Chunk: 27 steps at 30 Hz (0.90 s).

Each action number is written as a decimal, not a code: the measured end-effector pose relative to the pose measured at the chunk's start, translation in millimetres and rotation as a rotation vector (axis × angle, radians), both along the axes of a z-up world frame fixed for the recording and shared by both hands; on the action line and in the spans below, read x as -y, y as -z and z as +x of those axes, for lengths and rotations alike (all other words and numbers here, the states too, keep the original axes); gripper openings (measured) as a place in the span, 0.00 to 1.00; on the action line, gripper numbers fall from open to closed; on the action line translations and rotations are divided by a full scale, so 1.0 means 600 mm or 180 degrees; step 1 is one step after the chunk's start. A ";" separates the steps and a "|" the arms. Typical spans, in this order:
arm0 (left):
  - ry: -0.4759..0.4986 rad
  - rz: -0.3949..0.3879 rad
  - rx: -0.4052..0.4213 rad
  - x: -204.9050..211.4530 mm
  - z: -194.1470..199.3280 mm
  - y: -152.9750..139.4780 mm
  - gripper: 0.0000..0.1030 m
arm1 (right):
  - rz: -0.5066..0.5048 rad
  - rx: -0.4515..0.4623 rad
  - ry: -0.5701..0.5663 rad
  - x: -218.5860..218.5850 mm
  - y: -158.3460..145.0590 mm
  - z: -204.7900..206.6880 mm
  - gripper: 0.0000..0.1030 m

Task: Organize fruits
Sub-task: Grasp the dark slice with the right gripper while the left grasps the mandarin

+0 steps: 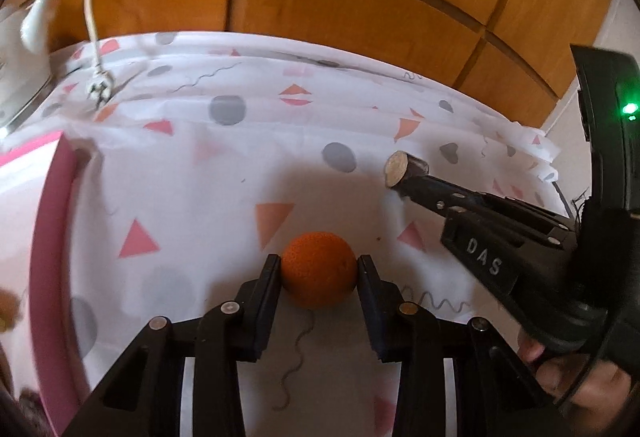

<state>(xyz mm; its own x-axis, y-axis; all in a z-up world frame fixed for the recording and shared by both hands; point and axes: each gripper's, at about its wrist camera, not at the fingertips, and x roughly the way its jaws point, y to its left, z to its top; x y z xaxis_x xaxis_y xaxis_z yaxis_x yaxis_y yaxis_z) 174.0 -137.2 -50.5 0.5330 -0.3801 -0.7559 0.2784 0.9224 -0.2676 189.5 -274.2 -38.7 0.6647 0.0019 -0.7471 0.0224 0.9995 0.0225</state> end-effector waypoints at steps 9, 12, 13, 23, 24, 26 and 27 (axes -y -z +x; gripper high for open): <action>-0.0088 0.0037 0.0052 -0.027 -0.035 0.002 0.37 | 0.0438 -0.0006 0.0067 0.024 -0.002 -0.009 0.40; -0.0105 0.0033 0.0060 -0.029 -0.037 0.002 0.37 | 0.0336 -0.0041 0.0059 0.016 -0.003 0.000 0.49; -0.0107 0.0028 0.0066 -0.030 -0.038 0.003 0.37 | 0.0267 -0.0044 0.0061 0.011 -0.001 0.007 0.49; -0.0108 0.0082 0.0138 -0.027 -0.041 0.003 0.37 | -0.0011 -0.0190 0.0157 0.002 0.024 0.036 0.25; -0.0109 0.0085 0.0138 -0.027 -0.042 0.003 0.37 | -0.0016 -0.0172 0.0142 0.002 0.022 0.030 0.25; -0.0106 0.0102 0.0148 -0.026 -0.046 0.001 0.37 | -0.0006 -0.0139 0.0102 0.001 0.016 0.014 0.25; -0.0104 0.0110 0.0157 -0.026 -0.048 0.000 0.37 | -0.0004 -0.0125 0.0092 -0.001 0.013 0.007 0.25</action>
